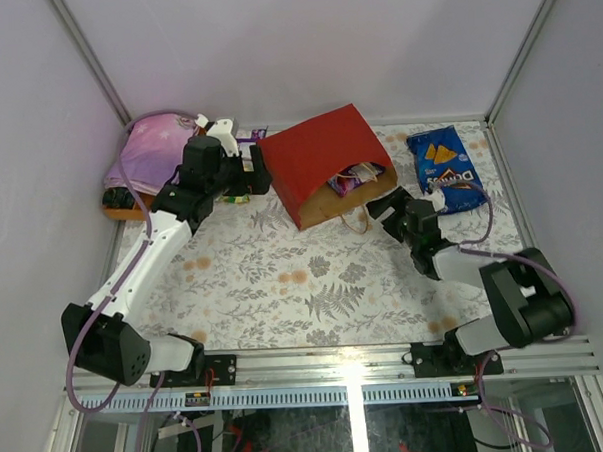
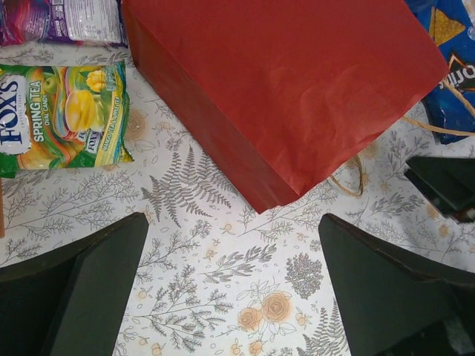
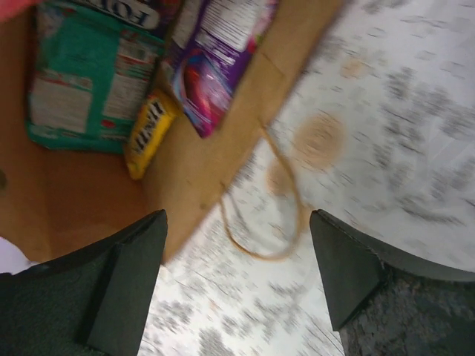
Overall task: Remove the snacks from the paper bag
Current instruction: Take out the snack from the paper bag.
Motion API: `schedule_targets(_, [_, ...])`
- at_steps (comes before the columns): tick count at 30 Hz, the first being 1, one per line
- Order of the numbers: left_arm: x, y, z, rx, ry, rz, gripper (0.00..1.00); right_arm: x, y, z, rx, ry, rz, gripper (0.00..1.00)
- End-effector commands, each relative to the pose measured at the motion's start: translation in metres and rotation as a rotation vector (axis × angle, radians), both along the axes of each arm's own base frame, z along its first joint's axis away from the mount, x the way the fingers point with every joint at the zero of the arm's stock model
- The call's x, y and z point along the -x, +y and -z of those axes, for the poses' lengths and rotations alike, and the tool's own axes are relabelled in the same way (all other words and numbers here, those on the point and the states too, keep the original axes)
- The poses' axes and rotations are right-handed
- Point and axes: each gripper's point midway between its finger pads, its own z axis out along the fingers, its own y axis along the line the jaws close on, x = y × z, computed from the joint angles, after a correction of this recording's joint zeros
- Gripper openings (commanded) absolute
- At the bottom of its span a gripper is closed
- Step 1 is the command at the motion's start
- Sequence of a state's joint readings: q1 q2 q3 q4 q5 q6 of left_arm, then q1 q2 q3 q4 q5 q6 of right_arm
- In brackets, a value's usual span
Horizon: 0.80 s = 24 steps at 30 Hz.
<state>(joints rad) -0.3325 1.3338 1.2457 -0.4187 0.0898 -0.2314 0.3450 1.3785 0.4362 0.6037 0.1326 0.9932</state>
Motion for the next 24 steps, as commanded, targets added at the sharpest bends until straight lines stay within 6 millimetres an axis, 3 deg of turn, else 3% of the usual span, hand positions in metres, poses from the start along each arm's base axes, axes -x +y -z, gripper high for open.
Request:
schedule_targets(1, [-0.002,0.000,-0.023,0.040,-0.074,0.003,1.00,-0.059,0.040,-0.069,-0.236,-0.221,-0.031,0.82])
schedule_targets(5, [-0.001,-0.001,-0.025,0.047,-0.077,0.010,1.00,-0.088,0.053,-0.057,-0.359,-0.233,0.001,0.79])
schedule_targets(11, [0.001,0.000,-0.027,0.050,-0.081,0.013,1.00,-0.123,0.065,-0.016,-0.462,-0.168,0.078,0.77])
schedule_targets(18, [0.001,0.000,-0.026,0.047,-0.076,0.014,1.00,-0.143,0.067,0.020,-0.446,-0.079,0.159,0.74])
schedule_targets(24, [0.000,0.005,-0.026,0.037,-0.076,-0.004,1.00,-0.153,0.073,0.041,-0.397,0.004,0.191,0.62])
